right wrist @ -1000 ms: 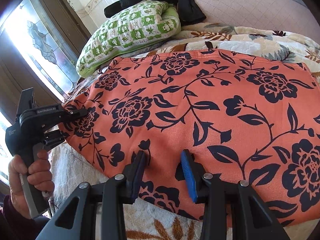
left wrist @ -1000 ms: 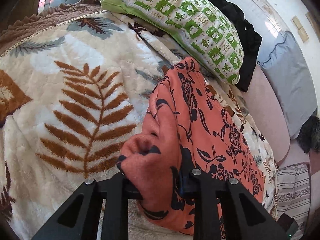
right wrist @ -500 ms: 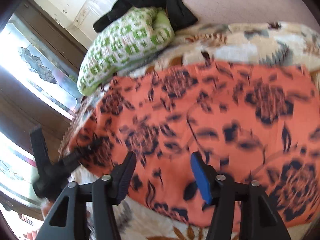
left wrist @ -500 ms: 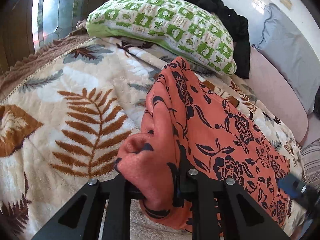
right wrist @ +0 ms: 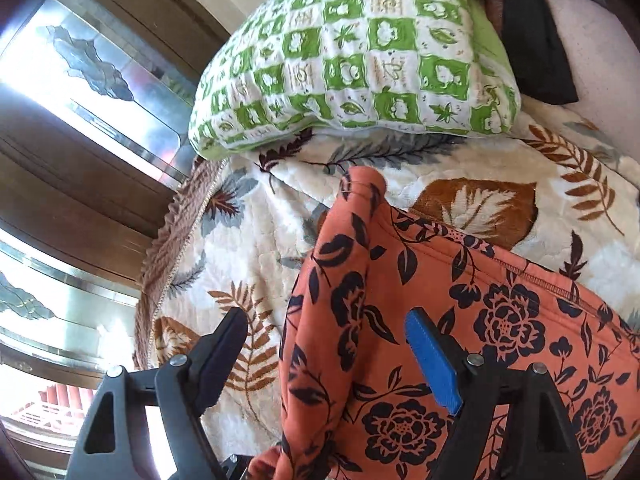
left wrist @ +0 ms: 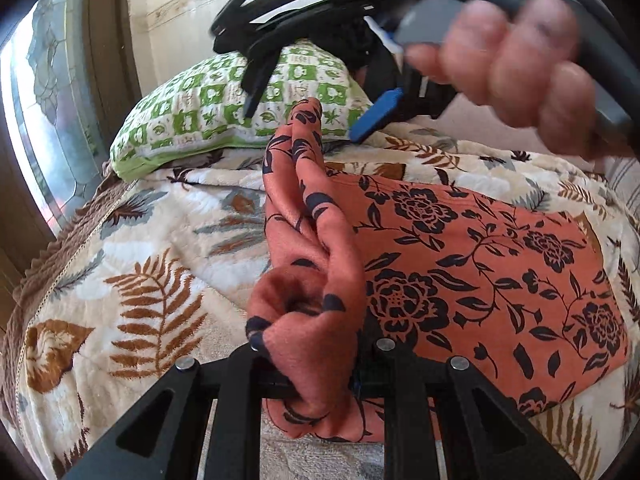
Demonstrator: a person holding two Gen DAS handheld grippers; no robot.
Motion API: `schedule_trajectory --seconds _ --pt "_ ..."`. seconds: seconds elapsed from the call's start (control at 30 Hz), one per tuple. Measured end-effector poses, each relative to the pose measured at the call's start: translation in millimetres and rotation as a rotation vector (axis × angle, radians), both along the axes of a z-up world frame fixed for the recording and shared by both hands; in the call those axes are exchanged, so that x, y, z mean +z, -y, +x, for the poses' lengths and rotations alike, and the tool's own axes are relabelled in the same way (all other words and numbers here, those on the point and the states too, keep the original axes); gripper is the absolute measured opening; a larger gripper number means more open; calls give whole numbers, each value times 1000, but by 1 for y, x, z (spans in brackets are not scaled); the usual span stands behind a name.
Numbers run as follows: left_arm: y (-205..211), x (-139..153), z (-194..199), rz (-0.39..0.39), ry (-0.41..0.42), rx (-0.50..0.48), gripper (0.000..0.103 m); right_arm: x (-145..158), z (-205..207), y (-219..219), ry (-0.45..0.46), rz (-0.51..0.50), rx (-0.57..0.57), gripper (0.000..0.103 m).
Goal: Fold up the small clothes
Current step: 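Fold the lifted edge over with the left gripper while the right gripper pinches the fabric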
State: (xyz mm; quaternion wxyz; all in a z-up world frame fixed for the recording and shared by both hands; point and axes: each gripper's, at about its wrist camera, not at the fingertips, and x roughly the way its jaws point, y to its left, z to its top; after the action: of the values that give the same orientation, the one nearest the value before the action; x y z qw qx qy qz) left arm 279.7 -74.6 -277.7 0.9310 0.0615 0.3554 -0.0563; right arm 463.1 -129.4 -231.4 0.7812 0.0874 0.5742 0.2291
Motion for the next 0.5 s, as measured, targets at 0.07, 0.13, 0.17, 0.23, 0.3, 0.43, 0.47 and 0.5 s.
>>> schedule_trajectory --seconds 0.07,0.13,0.17,0.23,0.3,0.43,0.47,0.5 --pt "5 -1 -3 24 10 -25 19 -10 5 -11 -32 -42 20 84" --pt "9 -1 -6 33 13 -42 19 -23 6 -15 -54 -73 19 81" --pt "10 -1 -6 33 14 -47 19 -27 5 -13 -48 -86 3 72" --pt "13 1 -7 15 17 -68 19 -31 0 -4 -11 -137 -10 22" --pt "19 5 -11 -13 27 -114 19 -28 -7 18 49 -147 -49 18" --pt "49 16 -24 -60 76 -248 19 -22 -24 78 115 -128 -126 15" --pt "58 19 -28 -83 82 -286 19 -19 -29 92 137 -126 -137 15" --pt "67 20 -30 -104 84 -319 19 -15 -35 108 158 -125 -151 15"
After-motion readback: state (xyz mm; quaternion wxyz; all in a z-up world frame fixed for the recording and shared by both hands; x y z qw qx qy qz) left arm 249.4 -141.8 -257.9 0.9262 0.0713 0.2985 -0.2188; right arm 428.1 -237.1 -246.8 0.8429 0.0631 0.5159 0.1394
